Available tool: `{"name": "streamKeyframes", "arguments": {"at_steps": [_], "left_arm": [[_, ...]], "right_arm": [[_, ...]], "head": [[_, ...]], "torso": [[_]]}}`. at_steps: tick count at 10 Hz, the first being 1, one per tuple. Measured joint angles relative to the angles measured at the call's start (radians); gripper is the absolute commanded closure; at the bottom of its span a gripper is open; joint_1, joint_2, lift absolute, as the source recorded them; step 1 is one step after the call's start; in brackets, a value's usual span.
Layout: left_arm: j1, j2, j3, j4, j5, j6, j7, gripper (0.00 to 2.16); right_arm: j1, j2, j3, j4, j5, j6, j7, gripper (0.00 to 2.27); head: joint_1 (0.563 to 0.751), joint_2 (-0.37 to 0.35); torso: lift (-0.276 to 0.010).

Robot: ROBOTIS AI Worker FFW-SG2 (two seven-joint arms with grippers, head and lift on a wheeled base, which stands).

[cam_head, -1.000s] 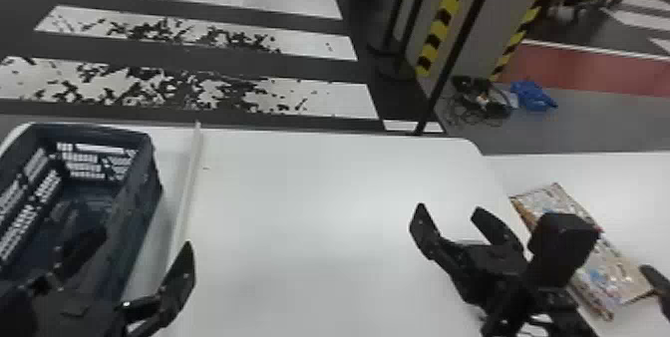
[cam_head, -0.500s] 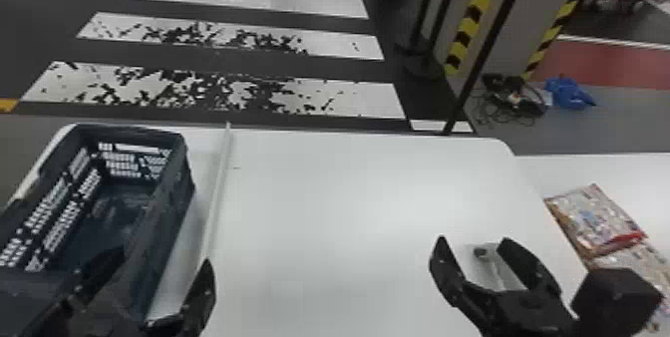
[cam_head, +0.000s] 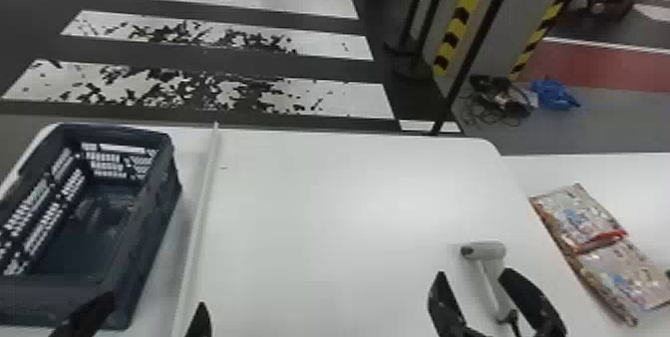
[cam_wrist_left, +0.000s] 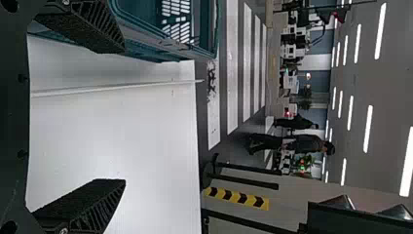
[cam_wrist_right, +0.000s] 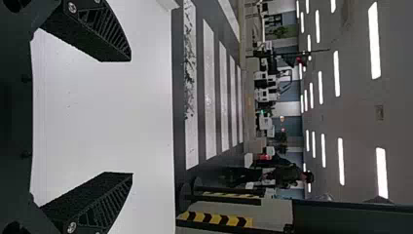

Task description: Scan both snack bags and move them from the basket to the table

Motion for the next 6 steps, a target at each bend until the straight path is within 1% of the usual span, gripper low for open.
{"name": "streamKeyframes", "arguments": {"at_steps": [1,2,4,6], "left_arm": [[0.016,0.001,-0.006,0.004,-0.004,-0.014,0.004,0.03],[0.032,0.002,-0.008,0.005,-0.004,-0.027,0.004,0.03],[0.054,0.004,-0.006,0.006,-0.002,-0.039,0.003,0.03],[0.056,0.003,-0.007,0.025,0.003,-0.051,-0.001,0.03]], "right_arm": [[0.038,-0.022,0.022,0.024,0.009,-0.108,-0.025,0.09],[0.064,-0.037,0.034,0.044,0.013,-0.173,-0.032,0.09],[0.094,-0.052,0.036,0.060,0.007,-0.208,-0.031,0.09],[0.100,-0.055,0.045,0.083,0.005,-0.236,-0.035,0.09]], "head": [[0.695,-0.230],[0.695,-0.231],[0.695,-0.238],[0.695,-0.243]], "torso": [[-0.098],[-0.098],[-0.098],[-0.098]]}}
